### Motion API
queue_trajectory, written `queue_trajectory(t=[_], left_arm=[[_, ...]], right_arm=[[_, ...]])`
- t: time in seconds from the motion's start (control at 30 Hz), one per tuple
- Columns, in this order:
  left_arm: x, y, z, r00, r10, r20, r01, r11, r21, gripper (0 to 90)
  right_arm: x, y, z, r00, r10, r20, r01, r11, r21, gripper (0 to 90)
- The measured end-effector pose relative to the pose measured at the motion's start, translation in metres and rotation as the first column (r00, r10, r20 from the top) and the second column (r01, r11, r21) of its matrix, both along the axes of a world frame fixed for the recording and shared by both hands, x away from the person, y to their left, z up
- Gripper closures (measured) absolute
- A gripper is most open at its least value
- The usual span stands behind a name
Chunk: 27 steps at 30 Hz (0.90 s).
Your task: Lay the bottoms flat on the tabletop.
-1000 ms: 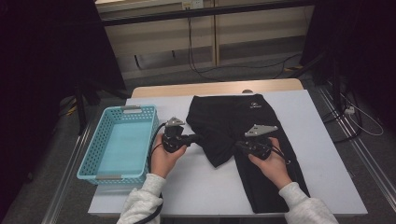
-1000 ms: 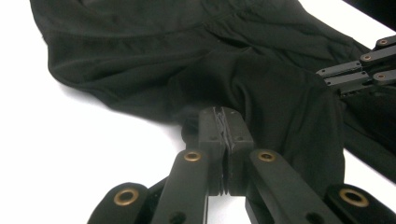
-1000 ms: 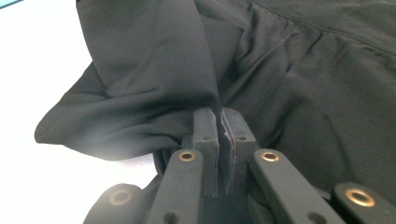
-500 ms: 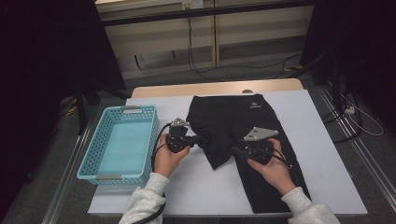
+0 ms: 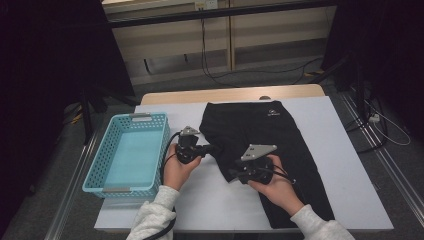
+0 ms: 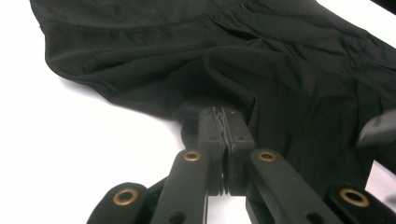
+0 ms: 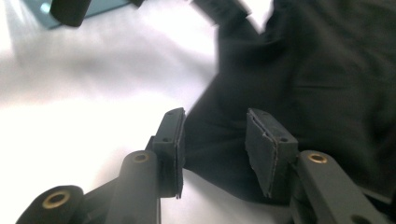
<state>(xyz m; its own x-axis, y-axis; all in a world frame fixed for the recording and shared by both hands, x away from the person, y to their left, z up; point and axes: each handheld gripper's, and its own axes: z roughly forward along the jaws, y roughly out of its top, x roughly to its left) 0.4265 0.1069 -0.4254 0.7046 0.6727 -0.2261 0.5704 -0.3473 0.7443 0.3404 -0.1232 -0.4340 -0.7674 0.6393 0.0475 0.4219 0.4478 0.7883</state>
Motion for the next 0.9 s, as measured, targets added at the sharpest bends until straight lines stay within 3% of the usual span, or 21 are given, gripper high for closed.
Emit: queue_trajectory(t=[0.07,0.2,0.33,0.43,0.57,0.73,0.9], left_arm=[[-0.001,-0.001,0.0,1.0,-0.003,0.0,0.003,1.0,0.002,88.0],[-0.002,-0.002,0.002,0.9999,-0.008,0.007,0.008,1.0,0.003,87.9],[-0.002,-0.002,0.002,0.9999,-0.004,0.009,0.004,1.0,-0.006,87.8],[-0.002,-0.003,0.002,1.0,-0.005,0.007,0.006,1.0,-0.005,87.7],[-0.003,-0.003,0.006,0.9998,-0.007,0.019,0.008,0.9999,-0.014,87.5],[-0.004,-0.001,0.011,0.9995,-0.012,0.03,0.012,0.9998,-0.015,87.5],[-0.003,-0.002,0.004,0.9998,-0.016,0.01,0.016,0.9998,-0.009,88.3]], right_arm=[[0.001,0.007,-0.006,0.9993,0.018,-0.032,-0.018,1.0,-0.004,52.7],[0.008,0.011,-0.02,0.9977,0.003,-0.067,-0.007,0.998,-0.066,51.1],[0.012,0.005,-0.022,0.9974,-0.026,-0.068,0.021,0.997,-0.071,65.0],[0.013,0.001,-0.021,0.9971,-0.026,-0.071,0.02,0.997,-0.078,85.8],[0.011,-0.001,-0.016,0.9957,-0.008,-0.092,0.003,0.999,-0.047,89.3],[0.005,-0.008,0.008,0.9987,0.012,-0.05,-0.01,0.999,0.036,89.4],[0.006,-0.028,0.018,0.9988,-0.033,-0.035,0.037,0.994,0.1,89.4]])
